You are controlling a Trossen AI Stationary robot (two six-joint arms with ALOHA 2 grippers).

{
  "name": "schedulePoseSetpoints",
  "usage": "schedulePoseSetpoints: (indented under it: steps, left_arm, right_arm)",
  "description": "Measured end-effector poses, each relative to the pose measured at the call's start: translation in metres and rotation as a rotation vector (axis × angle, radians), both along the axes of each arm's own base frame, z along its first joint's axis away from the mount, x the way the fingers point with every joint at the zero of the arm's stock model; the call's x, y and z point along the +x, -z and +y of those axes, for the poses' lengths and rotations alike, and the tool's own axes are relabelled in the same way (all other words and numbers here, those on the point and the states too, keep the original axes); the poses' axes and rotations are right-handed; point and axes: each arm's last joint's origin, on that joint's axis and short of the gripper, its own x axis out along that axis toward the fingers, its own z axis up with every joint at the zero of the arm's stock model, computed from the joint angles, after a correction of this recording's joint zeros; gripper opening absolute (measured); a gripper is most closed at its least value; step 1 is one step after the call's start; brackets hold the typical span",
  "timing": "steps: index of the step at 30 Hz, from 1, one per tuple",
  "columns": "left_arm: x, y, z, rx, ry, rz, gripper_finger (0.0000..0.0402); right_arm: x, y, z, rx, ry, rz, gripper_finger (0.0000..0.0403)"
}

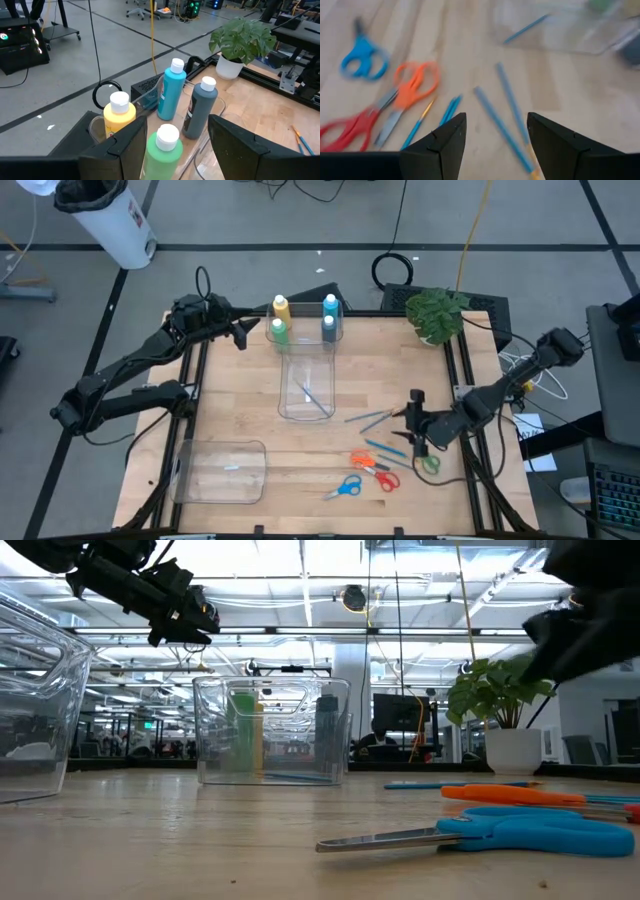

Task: Pick & Place Paint Supplies
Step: Put the blue paintbrush into the middle transparent bin

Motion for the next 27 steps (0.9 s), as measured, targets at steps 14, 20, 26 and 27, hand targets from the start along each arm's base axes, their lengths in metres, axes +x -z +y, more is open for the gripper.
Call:
schedulePoseSetpoints:
  steps: [14,20,26,27]
  left_arm:
    - [0.0,0.0,0.0,0.0,0.0,0.0,0.0214]
    - [0.0,0.0,0.0,0.0,0.0,0.0,0.0214]
    - [0.0,0.0,0.0,0.0,0.0,0.0,0.0214]
    - [0.0,0.0,0.0,0.0,0.0,0.0,0.0214]
  right_arm:
    - [-0.015,0.01,0.011,0.106,-0.206,0.194,0.0201]
    - [-0.015,0.01,0.011,0.08,-0.22,0.196,0.0201]
    - [-0.015,0.011,0.008,0.067,-0.209,0.21,0.0201]
    - [-0.016,0.012,0.007,0.06,-0.208,0.222,0.0201]
